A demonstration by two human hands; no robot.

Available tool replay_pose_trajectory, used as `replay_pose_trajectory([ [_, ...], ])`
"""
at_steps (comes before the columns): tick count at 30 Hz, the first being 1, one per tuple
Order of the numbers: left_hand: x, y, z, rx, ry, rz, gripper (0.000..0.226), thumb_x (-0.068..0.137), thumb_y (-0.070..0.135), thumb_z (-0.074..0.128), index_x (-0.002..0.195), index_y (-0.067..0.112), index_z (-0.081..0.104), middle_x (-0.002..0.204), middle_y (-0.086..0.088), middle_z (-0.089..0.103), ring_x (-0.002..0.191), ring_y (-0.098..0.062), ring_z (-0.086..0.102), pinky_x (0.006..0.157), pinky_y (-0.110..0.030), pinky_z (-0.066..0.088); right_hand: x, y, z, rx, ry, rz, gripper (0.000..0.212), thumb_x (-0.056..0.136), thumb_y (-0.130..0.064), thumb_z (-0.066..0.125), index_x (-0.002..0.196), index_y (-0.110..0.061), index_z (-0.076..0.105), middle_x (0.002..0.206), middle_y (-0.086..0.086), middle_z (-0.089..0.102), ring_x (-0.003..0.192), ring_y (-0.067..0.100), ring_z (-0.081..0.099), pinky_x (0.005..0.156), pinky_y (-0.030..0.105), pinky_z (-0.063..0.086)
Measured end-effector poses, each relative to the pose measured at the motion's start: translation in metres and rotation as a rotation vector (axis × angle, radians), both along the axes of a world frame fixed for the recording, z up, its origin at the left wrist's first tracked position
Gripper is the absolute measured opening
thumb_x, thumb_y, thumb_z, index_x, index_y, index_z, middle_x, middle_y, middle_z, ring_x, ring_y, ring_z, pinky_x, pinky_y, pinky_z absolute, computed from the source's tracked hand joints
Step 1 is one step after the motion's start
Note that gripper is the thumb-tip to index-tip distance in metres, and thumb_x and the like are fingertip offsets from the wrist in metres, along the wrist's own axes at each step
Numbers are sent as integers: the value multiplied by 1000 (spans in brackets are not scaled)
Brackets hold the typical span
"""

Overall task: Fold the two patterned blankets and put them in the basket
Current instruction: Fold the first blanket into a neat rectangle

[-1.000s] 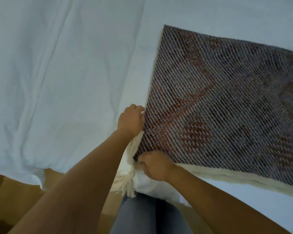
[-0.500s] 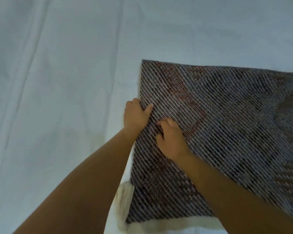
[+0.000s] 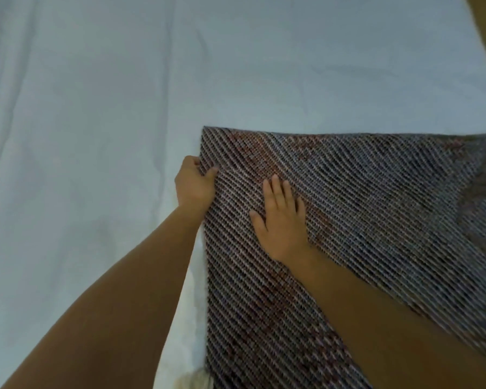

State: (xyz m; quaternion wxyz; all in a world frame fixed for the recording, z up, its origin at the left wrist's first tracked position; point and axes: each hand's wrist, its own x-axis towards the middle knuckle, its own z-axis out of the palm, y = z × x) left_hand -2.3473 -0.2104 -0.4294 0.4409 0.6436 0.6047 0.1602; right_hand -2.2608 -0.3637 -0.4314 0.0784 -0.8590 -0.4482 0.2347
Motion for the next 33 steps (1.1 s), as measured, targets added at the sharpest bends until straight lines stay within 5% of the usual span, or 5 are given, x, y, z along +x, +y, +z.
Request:
replay_pose_trajectory([
  [6, -9, -29, 0, -66, -54, 3, 70, 87, 36, 60, 142, 15, 23, 130, -10, 57, 113, -25, 57, 89, -27, 39, -4, -11, -14, -7, -63, 55, 64, 96, -49, 13, 146, -19, -13, 147, -5, -25, 138, 12, -25, 109, 38, -19],
  [14, -36, -64, -3, -287, -45, 19, 52, 69, 50, 74, 104, 18, 54, 98, 5, 59, 91, -17, 58, 79, -30, 45, 15, -60, -13, 7, -99, 62, 61, 97, -47, 18, 148, -20, -4, 156, 1, -9, 142, 16, -14, 112, 36, -13],
  [19, -54, -93, 1, -372, -61, 5, 54, 71, 43, 75, 113, 14, 60, 104, 2, 63, 93, -18, 60, 85, -32, 48, 22, -99, -2, -97, -71, -3, 61, 98, -44, 22, 149, -18, 0, 158, 11, -1, 145, 29, -5, 116, 42, -6],
  [25, -47, -105, 25, -392, -114, 102, 29, 88, 24, 59, 112, 7, 63, 95, -2, 61, 80, -16, 58, 79, -30, 45, -57, -116, 41, 93, 260, 150, 36, 93, -34, 46, 110, -4, 55, 113, 14, 51, 106, 30, 47, 91, 43, 43],
  [33, -61, -112, 41, -353, -47, 15, 23, 92, 19, 49, 72, 15, 57, 79, -1, 63, 76, -17, 59, 67, -29, 50, -156, -88, 27, -91, 212, -198, 69, 76, -59, 56, 122, -9, 40, 128, 11, 42, 117, 28, 38, 95, 42, 36],
])
